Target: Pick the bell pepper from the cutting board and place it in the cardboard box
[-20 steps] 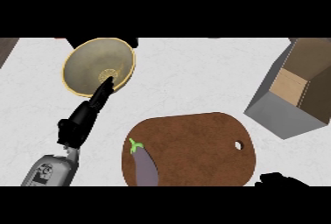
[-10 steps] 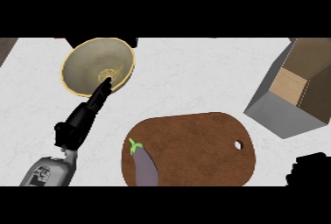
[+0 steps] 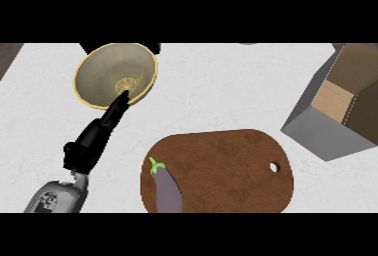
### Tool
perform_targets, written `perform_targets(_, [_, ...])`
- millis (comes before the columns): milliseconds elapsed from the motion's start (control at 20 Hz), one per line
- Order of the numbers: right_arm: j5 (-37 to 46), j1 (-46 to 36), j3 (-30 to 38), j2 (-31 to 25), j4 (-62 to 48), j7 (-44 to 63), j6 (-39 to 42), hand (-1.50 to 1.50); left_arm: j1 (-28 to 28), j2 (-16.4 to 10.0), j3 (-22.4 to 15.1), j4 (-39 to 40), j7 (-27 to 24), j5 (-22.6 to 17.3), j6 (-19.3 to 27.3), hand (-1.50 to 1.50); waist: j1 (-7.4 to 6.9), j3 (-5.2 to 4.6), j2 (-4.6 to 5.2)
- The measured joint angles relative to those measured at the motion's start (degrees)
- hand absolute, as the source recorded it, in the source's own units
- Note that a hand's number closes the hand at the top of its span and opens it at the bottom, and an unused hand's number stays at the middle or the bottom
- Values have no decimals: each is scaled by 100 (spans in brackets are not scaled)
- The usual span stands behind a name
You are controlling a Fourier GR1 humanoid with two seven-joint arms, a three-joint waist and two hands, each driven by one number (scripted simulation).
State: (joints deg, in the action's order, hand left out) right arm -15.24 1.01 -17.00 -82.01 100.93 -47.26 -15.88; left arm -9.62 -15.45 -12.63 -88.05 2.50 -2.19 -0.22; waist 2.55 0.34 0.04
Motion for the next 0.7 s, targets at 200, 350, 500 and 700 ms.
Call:
perform_targets(200, [-894,-135,681,-305,-1135,-735,1226,150,-77,87,-88,-28,63,46,-3,0,-119,-13,10])
perform_targets(350, [-1084,-361,952,-300,-2073,-1033,1930,150,-247,149,-112,-5,163,50,-59,0,-258,-19,30])
perform_targets(500, [-862,-780,1026,-137,-2661,-995,2274,150,-307,189,-100,113,103,85,-150,0,-349,-26,38])
perform_targets(700, [-281,-1439,939,282,-3292,-983,2447,150,-378,304,-123,113,180,159,-173,0,-421,-28,43])
